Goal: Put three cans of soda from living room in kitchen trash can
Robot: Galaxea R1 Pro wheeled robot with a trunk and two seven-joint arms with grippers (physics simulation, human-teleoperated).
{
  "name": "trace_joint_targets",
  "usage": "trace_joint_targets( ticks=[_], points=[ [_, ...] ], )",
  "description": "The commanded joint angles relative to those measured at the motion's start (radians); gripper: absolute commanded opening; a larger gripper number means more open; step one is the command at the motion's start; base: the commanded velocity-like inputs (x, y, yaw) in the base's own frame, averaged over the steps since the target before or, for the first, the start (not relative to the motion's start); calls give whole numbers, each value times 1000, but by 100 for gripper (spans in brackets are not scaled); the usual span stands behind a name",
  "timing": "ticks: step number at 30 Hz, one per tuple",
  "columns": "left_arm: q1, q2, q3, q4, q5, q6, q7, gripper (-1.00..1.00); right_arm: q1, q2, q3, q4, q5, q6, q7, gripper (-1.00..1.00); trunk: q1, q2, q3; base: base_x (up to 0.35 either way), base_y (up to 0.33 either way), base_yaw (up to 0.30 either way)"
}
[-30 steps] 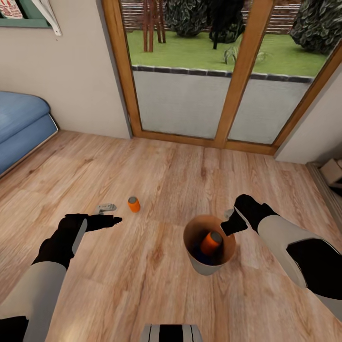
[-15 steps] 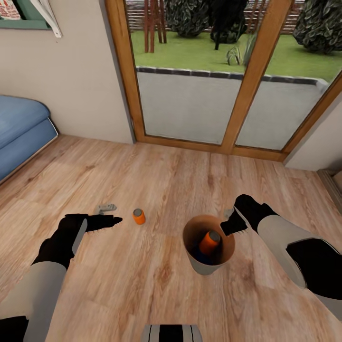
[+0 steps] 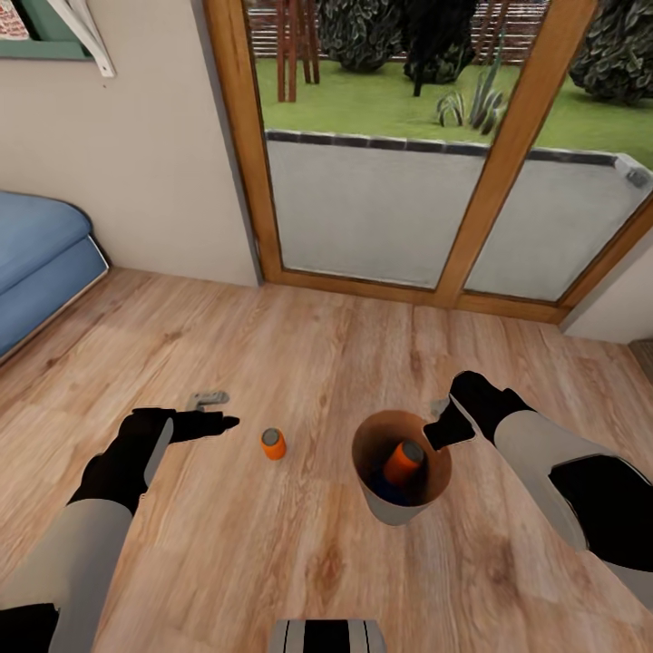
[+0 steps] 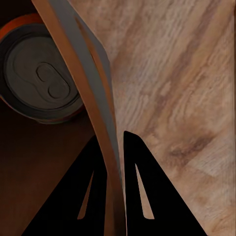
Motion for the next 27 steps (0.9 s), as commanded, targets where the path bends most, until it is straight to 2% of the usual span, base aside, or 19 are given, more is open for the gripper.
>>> trace_joint_targets(
  ticks=[1, 2, 4, 5, 8, 10, 11, 13, 15, 20, 25, 27],
  points=[
    [0, -1, -3, 0, -1, 7, 1, 100, 0, 0, -6, 0, -19, 5, 4, -100, 0, 0, 0, 306, 99, 0],
    [-1, -1, -6, 0, -1, 20, 1, 100, 0, 0, -7, 0, -19, 5, 4, -100, 0, 0, 0, 307, 96, 0],
    [-3, -3, -11, -3, 1, 109, 2, 100, 0, -2, -8, 0, -19, 7, 4, -100, 0, 0, 0, 309, 92, 0],
    [-5, -5, -12, -3, 1, 131, 2, 100, -1, -3, -8, 0, -19, 8, 4, -100, 0, 0, 0, 310, 90, 0],
    [-32, -50, -17, -1, -2, 215, 13, 100, -3, -24, -10, 0, -18, 14, 4, -100, 0, 0, 0, 311, 87, 0],
    [-41, -66, -20, -1, -2, 240, 27, 100, -4, -36, -10, 0, -18, 16, 6, -100, 0, 0, 0, 312, 82, 0],
    [-49, -80, -25, -1, -2, 265, 59, 100, -10, -56, -10, 0, -19, 22, 7, -100, 0, 0, 0, 314, 64, 0],
    [-52, -87, -29, 0, -2, 274, 81, 100, -20, -69, -10, 0, -19, 34, 9, -100, 0, 0, 0, 314, 42, 0],
    [-55, -101, -48, 5, -1, 282, 108, 100, -52, -85, -10, 0, -19, 75, 11, -100, 0, 0, 0, 316, 22, 0],
    [-57, -144, -77, 14, 0, 283, 130, 100, -129, -97, -8, 1, -13, 77, 12, -100, 0, 0, 0, 316, 6, 0],
    [-54, -151, -82, 15, 2, 283, 150, 100, -194, -101, -3, 8, -11, 77, 12, -100, 0, 0, -1, 160, 1, 0],
    [-51, -154, -86, 15, 3, 283, 160, 100, -238, -108, -1, 15, -12, 77, 13, -100, 0, 0, -1, 48, 0, 0]
  ],
)
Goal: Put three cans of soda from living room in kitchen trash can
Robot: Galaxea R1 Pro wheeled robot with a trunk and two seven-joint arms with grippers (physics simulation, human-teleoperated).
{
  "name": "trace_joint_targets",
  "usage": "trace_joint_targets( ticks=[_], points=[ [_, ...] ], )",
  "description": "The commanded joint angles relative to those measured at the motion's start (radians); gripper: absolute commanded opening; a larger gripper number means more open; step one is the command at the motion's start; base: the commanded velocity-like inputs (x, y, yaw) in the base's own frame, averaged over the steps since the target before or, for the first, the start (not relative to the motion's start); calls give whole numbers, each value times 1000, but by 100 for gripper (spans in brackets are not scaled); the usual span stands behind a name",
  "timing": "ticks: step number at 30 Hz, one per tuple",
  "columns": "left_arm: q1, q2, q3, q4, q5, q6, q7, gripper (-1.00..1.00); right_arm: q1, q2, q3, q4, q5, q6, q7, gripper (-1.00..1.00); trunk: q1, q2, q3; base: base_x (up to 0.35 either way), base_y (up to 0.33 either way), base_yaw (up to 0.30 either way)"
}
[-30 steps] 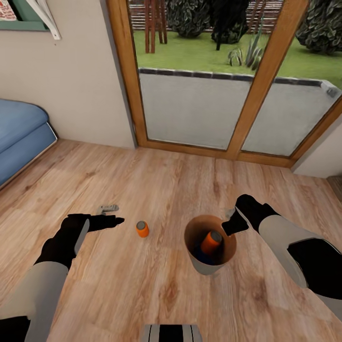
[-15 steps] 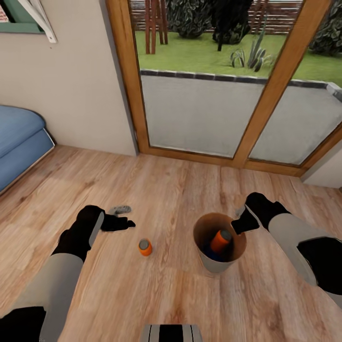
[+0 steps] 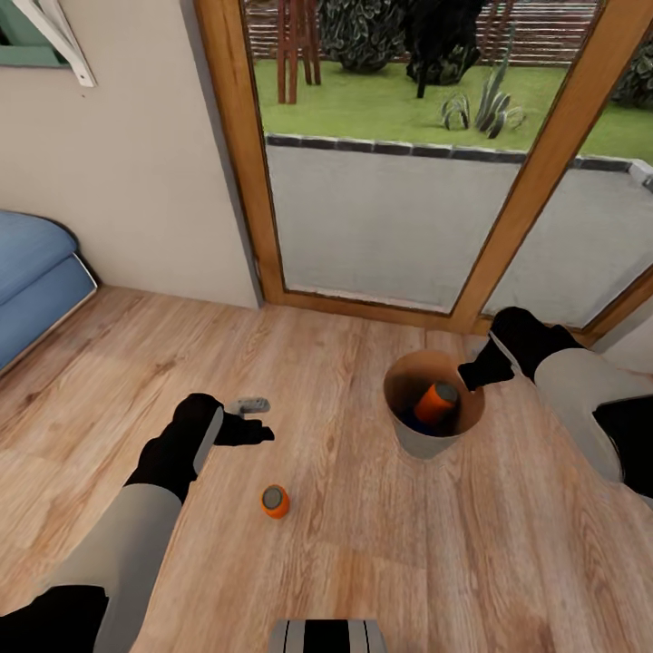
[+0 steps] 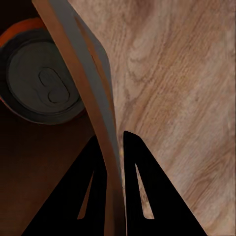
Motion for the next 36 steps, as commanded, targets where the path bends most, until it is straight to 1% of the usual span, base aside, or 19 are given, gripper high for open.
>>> trace_joint_targets(
  ticks=[1, 3, 4, 5, 6, 7, 10, 11, 13, 15, 17, 19, 24, 32, 33, 35, 36],
  points=[
    [0, -1, -2, 0, 0, 0, 2, 100, -11, -2, -9, 1, -25, 6, 7, -100, 0, 0, 0, 30, 0, 0],
    [1, -2, -7, 0, 0, -7, 4, 100, -33, -8, -8, 8, -25, 6, 8, -100, 0, 0, 0, 20, 0, 0],
    [2, -3, -9, 1, 0, -22, 6, 100, -43, -11, -8, 12, -25, 6, 8, -100, 0, 0, 0, 10, 0, 0],
    [6, -4, -12, 1, -2, -61, 27, 100, -54, -15, -6, 16, -26, 6, 10, -100, 4, -7, -3, 4, 0, 0],
    [8, -5, -14, 3, -1, -77, 51, 100, -57, -17, -5, 17, -26, 6, 10, -100, 8, -14, -7, 3, 0, 0],
    [8, -14, -14, 18, 2, -99, 91, 100, -64, -18, -5, 19, -26, 6, 11, -100, 12, -21, -10, 1, 0, 0],
    [8, -27, -15, 59, 5, -141, 134, 100, -83, -19, -4, 30, -26, 6, 11, -100, 23, -42, -19, 0, 0, 0],
    [8, -36, -15, 113, 9, -183, 161, 100, -107, -19, -1, 60, -25, 6, 11, -100, 27, -49, -23, 0, 0, 0],
    [7, -42, -16, 136, 10, -199, 170, 100, -128, -18, 1, 85, -25, 6, 11, -100, 35, -63, -30, 0, 0, 0],
    [7, -46, -16, 153, 12, -210, 177, 100, -161, -16, 13, 121, -24, 6, 11, -100, 42, -77, -39, 0, 0, 0],
    [7, -48, -16, 156, 12, -212, 178, 100, -172, -16, 20, 133, -24, 6, 11, -100, 50, -91, -48, 0, 0, 0],
    [7, -49, -16, 160, 13, -214, 180, 100, -195, -17, 35, 158, -24, 6, 11, -100, 58, -105, -57, 0, 0, 0],
    [8, -54, -15, 162, 13, -218, 179, 100, -241, -17, 49, 205, -24, 6, 11, -100, 77, -140, -80, 0, 0, 0],
    [7, -59, -15, 163, 12, -220, 178, 100, -251, -10, 53, 213, -23, 6, 11, -100, 107, -196, -118, 0, 0, 0],
    [7, -61, -15, 163, 12, -220, 178, 100, -251, -9, 59, 214, -23, 6, 11, -100, 111, -203, -122, 0, 0, 0],
    [8, -69, -15, 163, 10, -220, 178, 100, -251, -7, 85, 215, -23, 6, 11, -100, 119, -217, -131, 0, 0, 0],
    [8, -71, -15, 163, 10, -220, 177, 100, -251, -7, 88, 216, -24, 6, 12, -100, 123, -224, -135, 0, 0, 0]
  ],
)
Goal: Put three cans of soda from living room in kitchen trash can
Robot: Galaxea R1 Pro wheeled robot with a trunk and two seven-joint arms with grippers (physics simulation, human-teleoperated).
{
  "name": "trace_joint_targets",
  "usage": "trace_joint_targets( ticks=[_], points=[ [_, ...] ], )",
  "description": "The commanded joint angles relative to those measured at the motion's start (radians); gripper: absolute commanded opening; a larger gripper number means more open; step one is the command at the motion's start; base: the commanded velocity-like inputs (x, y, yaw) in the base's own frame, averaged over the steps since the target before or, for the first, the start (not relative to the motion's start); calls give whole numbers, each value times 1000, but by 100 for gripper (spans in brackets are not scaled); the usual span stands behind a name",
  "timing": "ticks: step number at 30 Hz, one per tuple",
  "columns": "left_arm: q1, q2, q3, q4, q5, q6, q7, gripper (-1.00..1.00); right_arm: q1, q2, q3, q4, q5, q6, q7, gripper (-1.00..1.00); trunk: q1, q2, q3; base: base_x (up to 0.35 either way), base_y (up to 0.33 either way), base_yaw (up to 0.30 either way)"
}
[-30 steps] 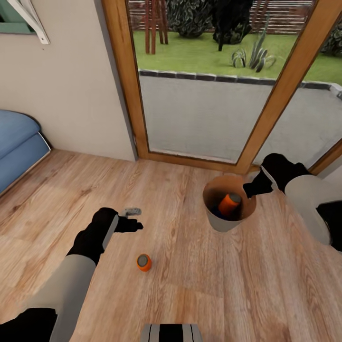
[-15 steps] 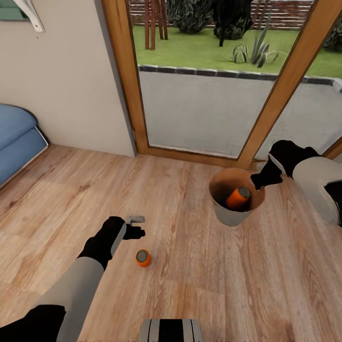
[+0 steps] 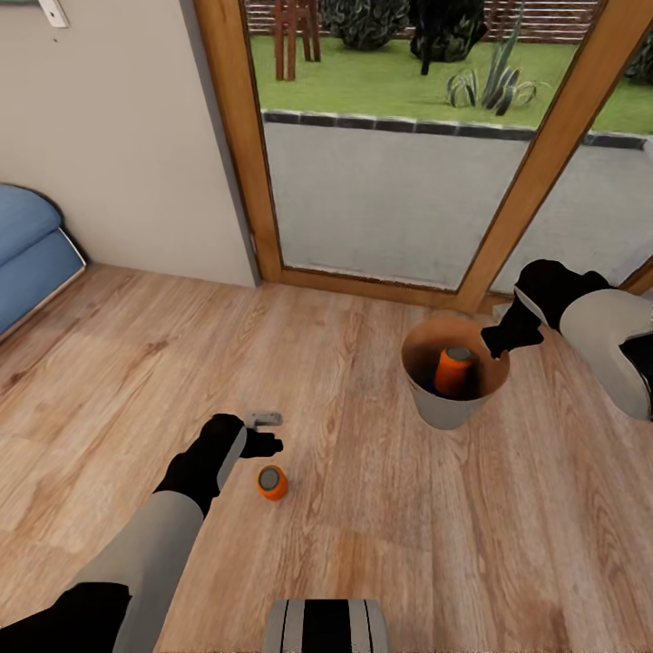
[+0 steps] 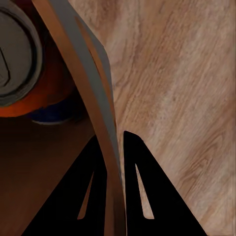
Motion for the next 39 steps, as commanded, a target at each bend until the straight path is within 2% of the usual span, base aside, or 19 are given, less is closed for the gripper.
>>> trace_joint_targets(
  ticks=[1, 5, 10, 21, 29, 35, 39],
  points=[
    [0, -4, 0, 0, -1, 0, -1, 100, -1, 1, -3, 3, -12, 3, 3, -100, 4, -7, -4, 0, 0, 0],
    [0, -7, -1, 0, -1, 1, -1, 100, -1, 2, 2, 7, -13, 3, 4, -100, 5, -8, -23, 0, 0, 0],
    [0, -7, -1, -1, 2, 1, 0, 100, -1, 3, 4, 9, -13, 3, 4, -100, 5, -8, -27, 0, 0, 0],
    [0, -7, -1, -1, 3, 1, 0, 100, -1, 1, 5, 13, -12, 3, 3, -100, 10, -11, -85, 0, 0, 0],
    [0, -8, -1, -1, 2, 1, 0, 100, -1, 3, 40, 19, -12, 3, 4, -100, 10, -11, -93, 0, 0, 0],
    [0, -8, -1, -1, 2, 1, 0, 100, -6, 3, 45, 19, -12, 3, 4, -100, 10, -11, -100, 0, 0, 0],
    [0, -8, -1, -1, 2, 1, -1, 100, -29, 2, 48, 19, -12, 3, 3, -100, 12, -12, -121, 0, 0, 0]
  ],
)
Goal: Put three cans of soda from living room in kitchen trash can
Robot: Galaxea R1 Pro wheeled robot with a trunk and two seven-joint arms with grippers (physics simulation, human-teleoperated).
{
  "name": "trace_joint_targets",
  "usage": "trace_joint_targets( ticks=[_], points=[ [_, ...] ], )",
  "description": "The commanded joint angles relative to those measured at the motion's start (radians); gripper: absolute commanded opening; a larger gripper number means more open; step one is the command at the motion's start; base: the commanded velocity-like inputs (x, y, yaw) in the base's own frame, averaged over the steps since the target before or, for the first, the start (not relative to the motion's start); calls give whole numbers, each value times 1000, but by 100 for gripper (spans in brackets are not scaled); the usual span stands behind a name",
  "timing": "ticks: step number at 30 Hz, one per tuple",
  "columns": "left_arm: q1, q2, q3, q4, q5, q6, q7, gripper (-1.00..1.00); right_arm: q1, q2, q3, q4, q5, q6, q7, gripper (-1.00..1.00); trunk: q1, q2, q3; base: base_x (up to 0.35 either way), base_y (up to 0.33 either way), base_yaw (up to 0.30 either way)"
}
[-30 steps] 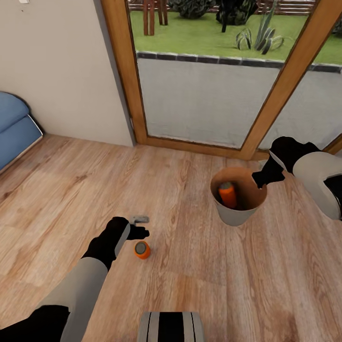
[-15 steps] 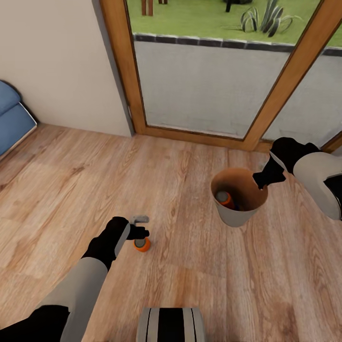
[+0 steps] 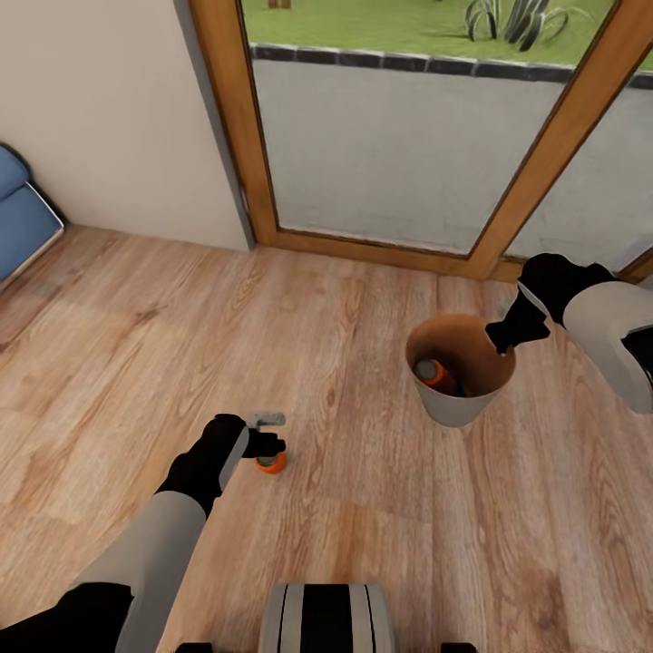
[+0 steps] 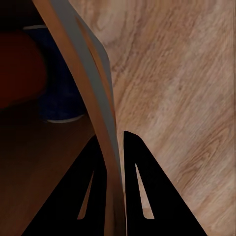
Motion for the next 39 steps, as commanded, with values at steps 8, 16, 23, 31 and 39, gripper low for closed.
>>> trace_joint_targets(
  ticks=[8, 16, 23, 31, 39],
  points=[
    [1, 0, 0, 0, 0, 0, -1, 100, -6, 0, 26, 1, -6, 3, 3, -100, 1, -1, -19, 0, 0, 0],
    [2, 0, 0, -2, 0, 0, -2, 100, -8, 0, 38, 2, -6, 3, 3, -100, 3, -2, -48, 0, 0, 0],
    [3, 0, 0, -12, 1, -1, -6, 100, -7, 0, 60, 2, -7, 3, 3, -100, 3, -2, -50, 0, 0, 0],
    [3, 0, 0, -12, 1, -1, -6, 100, -6, 0, 70, 2, -7, 3, 3, -100, 3, -2, -51, 0, 0, 0],
    [3, 0, 0, -7, -3, 1, -8, -100, -6, 2, 70, 2, -7, 3, 3, -100, 3, -2, -51, 0, 0, 0]
  ],
)
